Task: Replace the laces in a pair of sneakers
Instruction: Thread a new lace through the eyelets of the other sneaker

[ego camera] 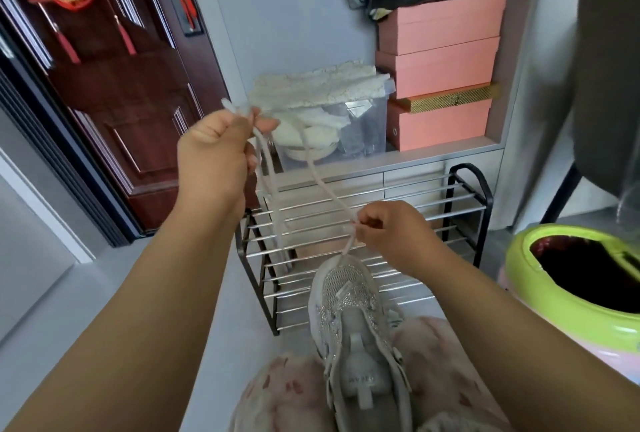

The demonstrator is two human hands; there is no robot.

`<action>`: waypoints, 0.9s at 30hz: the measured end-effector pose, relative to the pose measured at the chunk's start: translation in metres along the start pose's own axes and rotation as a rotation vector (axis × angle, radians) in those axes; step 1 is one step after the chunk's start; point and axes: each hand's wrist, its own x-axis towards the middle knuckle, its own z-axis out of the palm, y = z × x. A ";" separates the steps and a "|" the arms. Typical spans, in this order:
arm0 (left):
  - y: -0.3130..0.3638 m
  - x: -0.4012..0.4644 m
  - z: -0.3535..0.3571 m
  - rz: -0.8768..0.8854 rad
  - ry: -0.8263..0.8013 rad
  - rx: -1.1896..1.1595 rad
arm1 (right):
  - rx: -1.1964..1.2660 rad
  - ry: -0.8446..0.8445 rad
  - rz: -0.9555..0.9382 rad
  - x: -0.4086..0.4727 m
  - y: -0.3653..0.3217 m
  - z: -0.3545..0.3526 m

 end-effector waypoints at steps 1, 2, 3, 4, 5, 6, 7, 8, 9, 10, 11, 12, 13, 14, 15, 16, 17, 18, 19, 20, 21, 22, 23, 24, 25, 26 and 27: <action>0.003 0.002 -0.001 0.010 0.008 0.008 | 0.051 -0.007 0.021 -0.001 0.000 -0.002; 0.006 0.004 -0.001 0.011 0.014 0.024 | 0.130 -0.012 0.045 -0.001 0.001 -0.003; 0.007 0.005 -0.001 -0.002 0.016 0.045 | 0.241 -0.014 0.075 -0.002 0.000 -0.004; 0.006 0.004 0.000 -0.038 0.011 0.063 | 0.386 -0.016 0.105 -0.003 0.000 -0.005; 0.001 0.002 0.000 -0.098 -0.001 0.074 | 0.543 -0.021 0.135 -0.004 -0.002 -0.006; -0.006 -0.004 0.001 -0.172 -0.021 0.083 | 0.695 -0.022 0.154 -0.005 -0.002 -0.007; -0.015 -0.012 0.002 -0.250 -0.050 0.098 | 0.812 -0.018 0.164 -0.006 -0.005 -0.008; -0.025 -0.022 0.002 -0.328 -0.091 0.116 | 0.878 -0.006 0.163 -0.006 -0.005 -0.009; -0.034 -0.034 0.003 -0.399 -0.142 0.129 | 0.904 0.008 0.160 -0.008 -0.006 -0.008; -0.043 -0.047 0.003 -0.456 -0.198 0.135 | 0.909 0.025 0.155 -0.008 -0.004 -0.007; -0.051 -0.058 0.004 -0.498 -0.254 0.138 | 0.907 0.042 0.158 -0.010 -0.003 -0.004; -0.057 -0.068 0.005 -0.528 -0.301 0.143 | 0.902 0.067 0.164 -0.011 0.000 -0.001; -0.062 -0.076 0.006 -0.547 -0.337 0.151 | 0.897 0.093 0.170 -0.012 0.003 0.001; -0.066 -0.082 0.007 -0.553 -0.365 0.162 | 0.882 0.115 0.170 -0.013 0.006 0.004; -0.068 -0.087 0.009 -0.547 -0.386 0.170 | 0.867 0.131 0.171 -0.014 0.008 0.006; -0.070 -0.090 0.010 -0.534 -0.397 0.173 | 0.859 0.140 0.167 -0.015 0.011 0.008; -0.071 -0.092 0.012 -0.521 -0.401 0.171 | 0.868 0.136 0.164 -0.017 0.012 0.010; -0.072 -0.094 0.014 -0.508 -0.399 0.171 | 0.882 0.124 0.157 -0.019 0.013 0.012; -0.072 -0.096 0.015 -0.497 -0.396 0.178 | 0.896 0.094 0.156 -0.020 0.015 0.014; -0.073 -0.098 0.016 -0.487 -0.394 0.190 | 0.900 0.057 0.149 -0.022 0.015 0.016; -0.074 -0.100 0.017 -0.480 -0.396 0.207 | 0.904 0.027 0.142 -0.024 0.016 0.018; -0.076 -0.102 0.017 -0.473 -0.396 0.230 | 0.895 0.018 0.134 -0.028 0.017 0.020; -0.077 -0.105 0.018 -0.465 -0.391 0.257 | 0.874 0.042 0.144 -0.030 0.020 0.021; -0.078 -0.107 0.018 -0.451 -0.383 0.283 | 0.845 0.096 0.153 -0.032 0.022 0.023; -0.078 -0.111 0.019 -0.432 -0.374 0.304 | 0.834 0.153 0.153 -0.035 0.024 0.025; -0.078 -0.114 0.021 -0.407 -0.362 0.320 | 0.842 0.198 0.148 -0.037 0.027 0.026; -0.077 -0.117 0.022 -0.379 -0.348 0.334 | 0.856 0.217 0.144 -0.039 0.028 0.026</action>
